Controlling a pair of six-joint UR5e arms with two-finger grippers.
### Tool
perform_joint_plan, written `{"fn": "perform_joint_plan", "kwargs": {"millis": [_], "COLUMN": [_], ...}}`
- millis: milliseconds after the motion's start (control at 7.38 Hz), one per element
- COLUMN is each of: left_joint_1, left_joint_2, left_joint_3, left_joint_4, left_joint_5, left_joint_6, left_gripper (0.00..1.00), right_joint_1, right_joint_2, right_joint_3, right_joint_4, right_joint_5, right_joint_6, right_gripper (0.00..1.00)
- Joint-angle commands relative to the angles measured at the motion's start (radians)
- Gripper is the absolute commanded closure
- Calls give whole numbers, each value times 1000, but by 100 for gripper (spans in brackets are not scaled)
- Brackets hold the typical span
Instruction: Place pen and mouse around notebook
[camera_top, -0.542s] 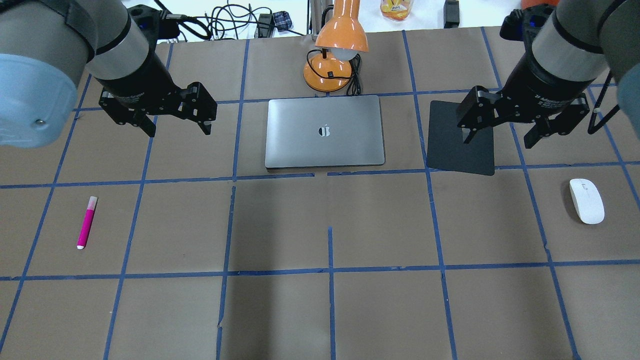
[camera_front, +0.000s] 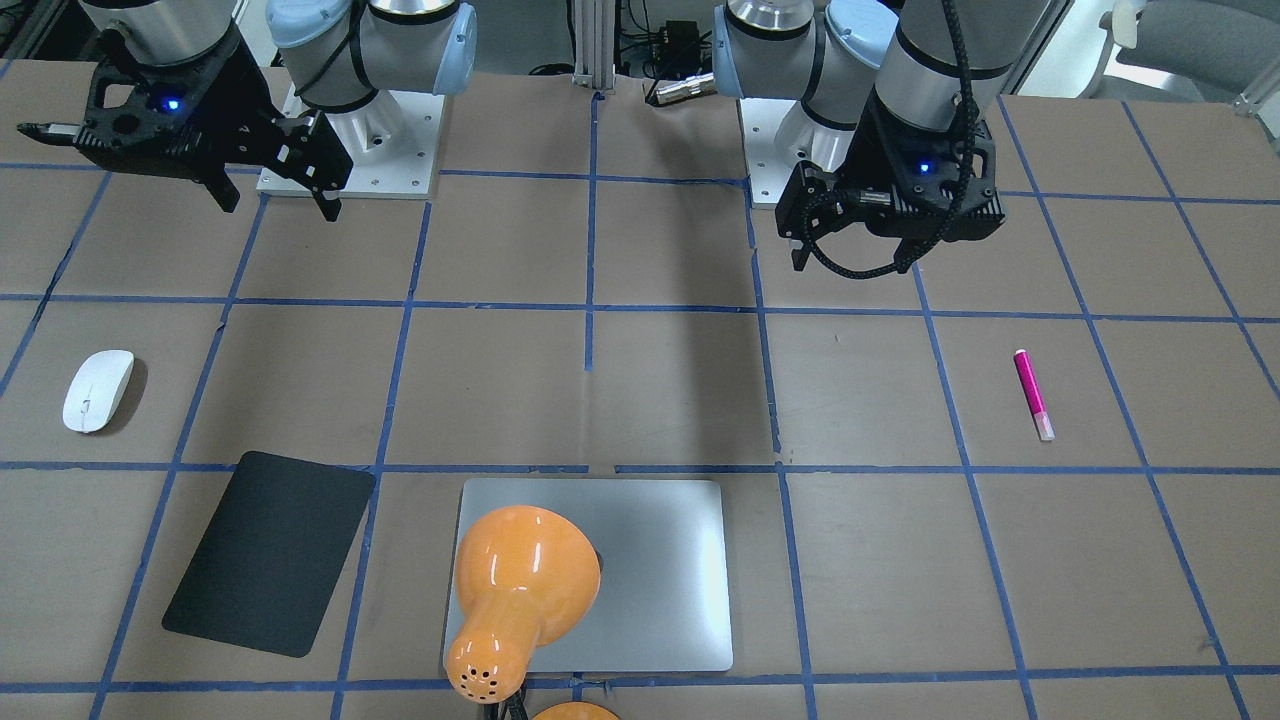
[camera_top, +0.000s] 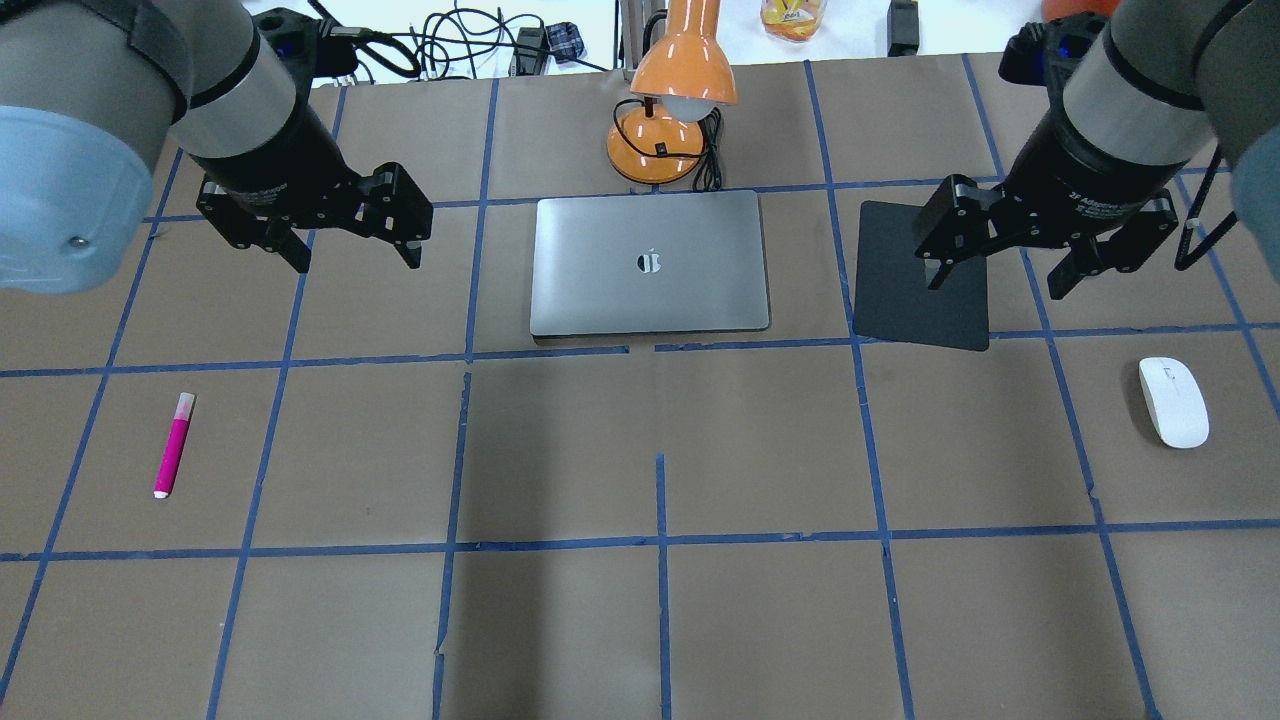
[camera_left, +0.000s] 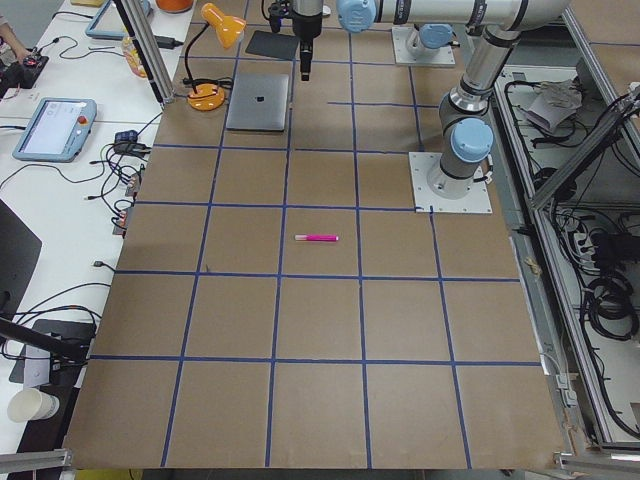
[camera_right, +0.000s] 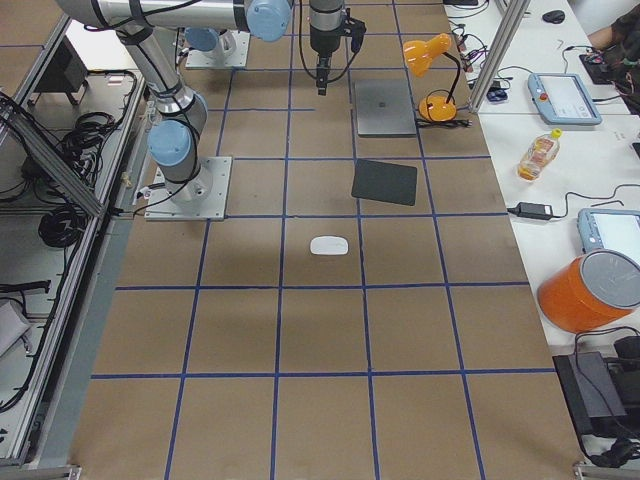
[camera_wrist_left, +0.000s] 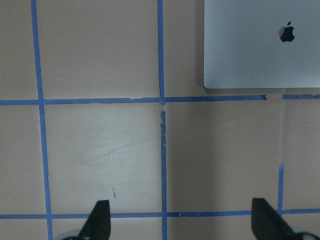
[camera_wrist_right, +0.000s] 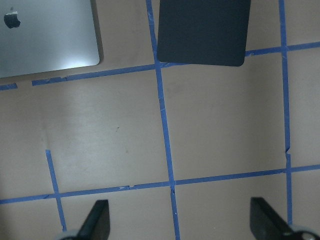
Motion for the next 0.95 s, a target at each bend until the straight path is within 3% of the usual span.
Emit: {"fn": "perform_joint_plan", "kwargs": {"millis": [0,136,407,814], "left_joint_1": [3,12,56,257], "left_joint_2": [5,8,20,52], "left_joint_3": [-3,-11,-34,-145], "left_joint_4": [0,-6,-5,12], "left_joint_5": [0,3,17,59], "left_joint_6": [6,15,88,411], "left_gripper": [0,0,0,0], "right_joint_1": [-49,-133,-302,-486], "right_joint_2": [8,13,19,166], "right_joint_3": [17,40,80,112], "right_joint_4": [-3,-6,-55,-250], "right_joint_5": [-81,-108,-105,-93], "right_joint_6": [-11,-14,-232,-544], "right_gripper": [0,0,0,0]}}
